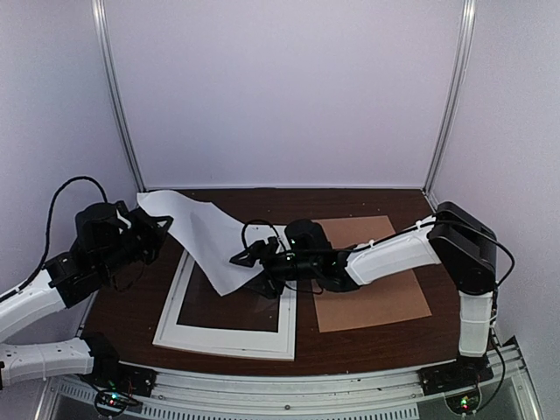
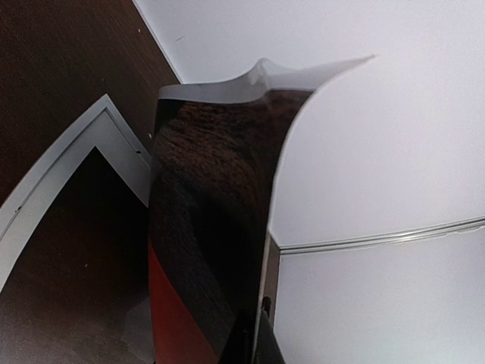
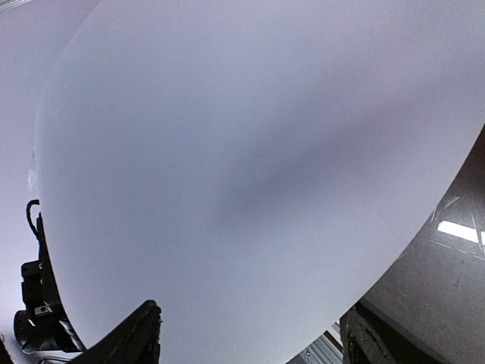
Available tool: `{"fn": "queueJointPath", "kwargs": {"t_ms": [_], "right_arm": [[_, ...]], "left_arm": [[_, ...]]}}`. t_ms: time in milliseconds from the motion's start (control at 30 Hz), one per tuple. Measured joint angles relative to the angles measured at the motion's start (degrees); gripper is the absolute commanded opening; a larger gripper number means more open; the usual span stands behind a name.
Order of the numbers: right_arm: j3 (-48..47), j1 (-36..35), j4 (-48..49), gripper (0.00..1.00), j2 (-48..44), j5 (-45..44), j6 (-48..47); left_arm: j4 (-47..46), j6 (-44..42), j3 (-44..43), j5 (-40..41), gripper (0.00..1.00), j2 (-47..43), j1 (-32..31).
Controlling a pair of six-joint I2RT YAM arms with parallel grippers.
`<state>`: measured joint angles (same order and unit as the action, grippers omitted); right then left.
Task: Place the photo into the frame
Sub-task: Pass from the left arm to the right
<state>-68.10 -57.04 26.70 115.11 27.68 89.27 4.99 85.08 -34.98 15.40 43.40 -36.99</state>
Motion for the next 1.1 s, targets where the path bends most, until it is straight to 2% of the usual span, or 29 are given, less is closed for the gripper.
{"fn": "queueJointPath", "kwargs": {"t_ms": [433,700,1100], "right_arm": [[1.6,-0.5,4.3,0.78,0.1,-2.3,3.1],[4.8,-0.5,7.8,0.67,0.1,-4.4,5.3],[4.6,0.0,11.9,0.42,0.9,-6.9,7.0]], "left_arm": [[-7.1,0.5,0.4,-1.3,0.00,1.3,0.0],[-8.4,0.5,0.4,-2.1,0.00,1.5,0.0],[-6.9,0.6,0.9,-2.4,0.00,-2.7,0.0]]}}
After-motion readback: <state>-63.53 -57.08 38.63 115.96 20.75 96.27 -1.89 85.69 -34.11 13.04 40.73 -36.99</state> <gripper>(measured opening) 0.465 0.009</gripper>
